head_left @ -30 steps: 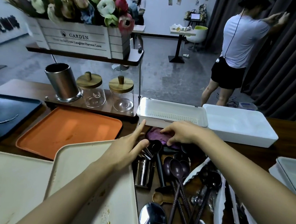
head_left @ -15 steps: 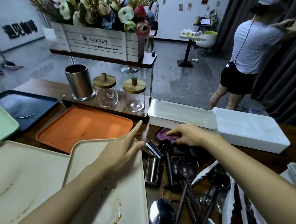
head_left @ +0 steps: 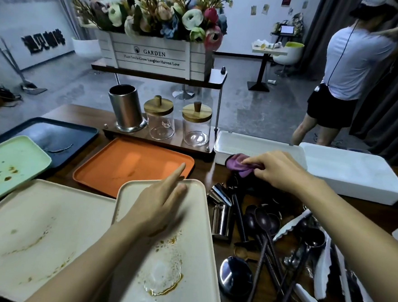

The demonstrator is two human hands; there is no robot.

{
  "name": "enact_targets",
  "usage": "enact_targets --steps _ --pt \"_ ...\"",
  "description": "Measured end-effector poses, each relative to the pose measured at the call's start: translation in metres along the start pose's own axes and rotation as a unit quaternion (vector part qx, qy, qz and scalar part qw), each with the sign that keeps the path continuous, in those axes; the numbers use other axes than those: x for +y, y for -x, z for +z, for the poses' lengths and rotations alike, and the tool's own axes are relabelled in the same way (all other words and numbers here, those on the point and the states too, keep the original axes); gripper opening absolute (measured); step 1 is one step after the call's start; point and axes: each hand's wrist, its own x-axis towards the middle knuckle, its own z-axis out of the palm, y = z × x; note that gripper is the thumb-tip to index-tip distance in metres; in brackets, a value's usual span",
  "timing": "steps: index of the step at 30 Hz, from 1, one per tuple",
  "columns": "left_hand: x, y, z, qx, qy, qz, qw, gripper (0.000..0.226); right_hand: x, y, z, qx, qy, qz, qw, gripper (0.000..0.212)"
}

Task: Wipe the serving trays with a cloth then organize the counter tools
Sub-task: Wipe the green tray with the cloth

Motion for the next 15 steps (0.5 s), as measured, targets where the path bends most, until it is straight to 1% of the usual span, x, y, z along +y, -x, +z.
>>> enact_targets --steps 3,6,8,10,15 --pt "0.001 0.003 -0.004 0.007 0.005 0.002 1.000 0.061 -0.007 0.005 -0.010 0.068 -0.028 0.005 0.997 0.048" --pt "-0.007 0.004 -0.012 0.016 0.014 0.001 1.000 0.057 -0.019 0.004 -0.022 0.120 -0.059 0.037 0.990 0.045" --pt "-0.014 0.006 -0.020 0.026 0.001 0.006 1.000 0.053 -0.030 0.003 -0.027 0.127 -0.097 0.055 0.986 0.043" --pt "-0.021 0.009 -0.029 0.034 -0.006 0.010 0.999 0.055 -0.047 0.002 -0.030 0.125 -0.127 0.062 0.982 0.042" --pt "-0.051 0.025 -0.059 0.031 0.010 0.016 0.999 0.057 -0.111 -0.007 -0.020 0.119 -0.177 0.035 0.976 0.040"
